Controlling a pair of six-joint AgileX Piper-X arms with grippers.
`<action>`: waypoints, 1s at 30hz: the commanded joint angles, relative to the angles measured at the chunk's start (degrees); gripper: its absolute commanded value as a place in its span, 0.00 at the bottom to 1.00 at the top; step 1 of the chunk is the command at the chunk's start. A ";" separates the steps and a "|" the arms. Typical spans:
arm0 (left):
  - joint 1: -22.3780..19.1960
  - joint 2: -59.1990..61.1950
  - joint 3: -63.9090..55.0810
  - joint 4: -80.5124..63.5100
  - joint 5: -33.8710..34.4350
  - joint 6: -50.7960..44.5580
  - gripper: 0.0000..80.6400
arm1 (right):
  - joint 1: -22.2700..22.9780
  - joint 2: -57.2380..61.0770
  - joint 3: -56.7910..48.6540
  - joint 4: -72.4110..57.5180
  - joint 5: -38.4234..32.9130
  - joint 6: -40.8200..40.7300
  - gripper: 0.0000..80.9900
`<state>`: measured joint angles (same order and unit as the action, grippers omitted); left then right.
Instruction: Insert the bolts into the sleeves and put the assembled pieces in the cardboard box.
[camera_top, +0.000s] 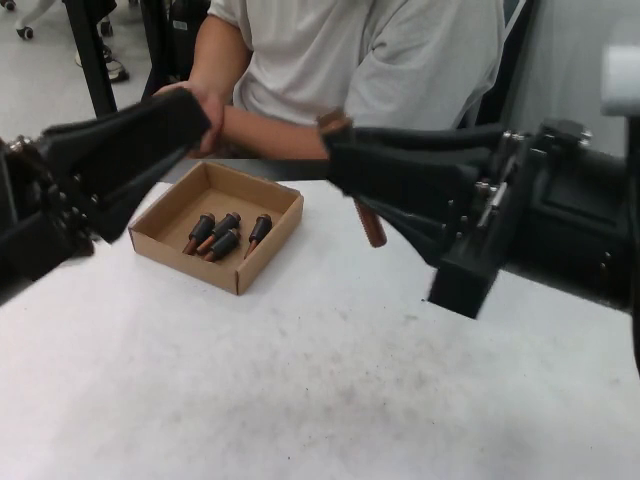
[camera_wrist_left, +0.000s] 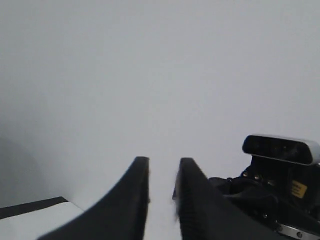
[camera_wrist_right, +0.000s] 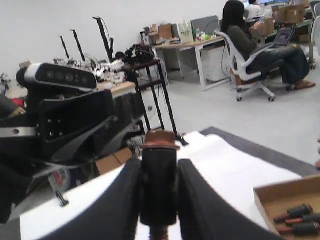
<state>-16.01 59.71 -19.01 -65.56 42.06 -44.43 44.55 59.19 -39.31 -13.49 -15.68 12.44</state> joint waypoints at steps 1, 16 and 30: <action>0.76 -0.03 -0.12 -1.13 3.27 3.31 0.01 | -0.58 1.80 -5.03 8.27 -0.81 -2.64 0.00; 2.79 -11.71 -0.12 18.65 -0.50 13.48 0.01 | -6.67 26.57 -26.97 27.36 -11.09 -2.55 0.00; 2.78 -27.99 -0.12 51.84 -11.12 24.39 0.01 | -7.54 53.34 -57.92 42.06 -8.38 2.80 0.00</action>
<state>-13.36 32.42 -18.94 -15.09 31.41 -20.52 37.26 113.42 -97.43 28.80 -23.86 15.09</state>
